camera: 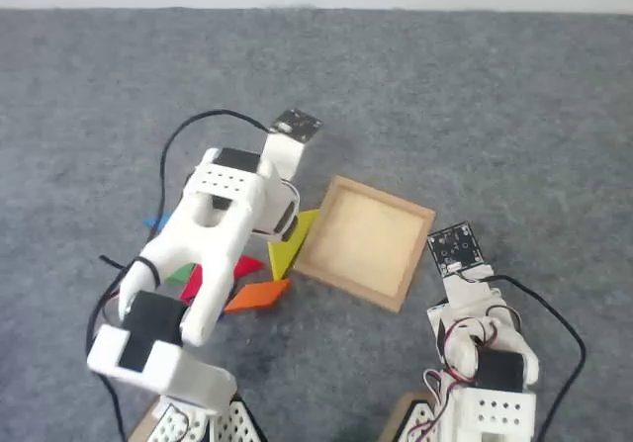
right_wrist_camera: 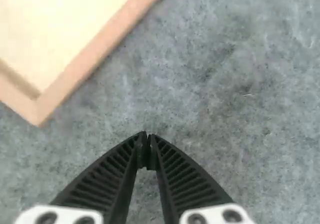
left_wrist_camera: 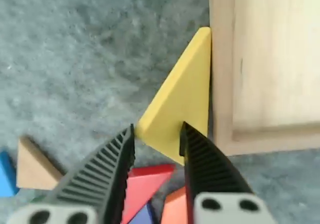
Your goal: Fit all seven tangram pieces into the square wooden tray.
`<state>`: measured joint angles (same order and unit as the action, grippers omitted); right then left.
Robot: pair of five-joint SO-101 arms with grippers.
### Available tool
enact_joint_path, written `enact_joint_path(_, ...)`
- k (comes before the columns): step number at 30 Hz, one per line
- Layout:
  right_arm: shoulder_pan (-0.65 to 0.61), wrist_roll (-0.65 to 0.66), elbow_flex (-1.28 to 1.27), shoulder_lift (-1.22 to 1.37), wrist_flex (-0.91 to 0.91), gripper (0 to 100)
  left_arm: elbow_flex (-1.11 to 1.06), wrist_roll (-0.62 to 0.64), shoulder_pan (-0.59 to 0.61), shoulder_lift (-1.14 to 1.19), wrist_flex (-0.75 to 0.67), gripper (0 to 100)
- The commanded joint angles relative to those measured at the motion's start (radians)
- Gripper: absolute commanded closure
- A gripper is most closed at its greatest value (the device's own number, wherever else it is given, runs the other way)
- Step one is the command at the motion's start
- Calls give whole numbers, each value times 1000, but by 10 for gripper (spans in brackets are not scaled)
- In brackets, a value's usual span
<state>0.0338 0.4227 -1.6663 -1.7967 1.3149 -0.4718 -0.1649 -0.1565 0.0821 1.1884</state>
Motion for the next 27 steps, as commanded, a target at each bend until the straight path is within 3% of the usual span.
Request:
enact_joint_path(1,-4,8,-17,-16,1,991,-13,32,-97,-80,14,870)
enact_joint_path(7,-4,8,-17,-16,1,991,-54,49,-192,-127,20,870)
enact_joint_path(27,-4,8,-17,-16,1,991,-58,71,-235,-114,-66,865)
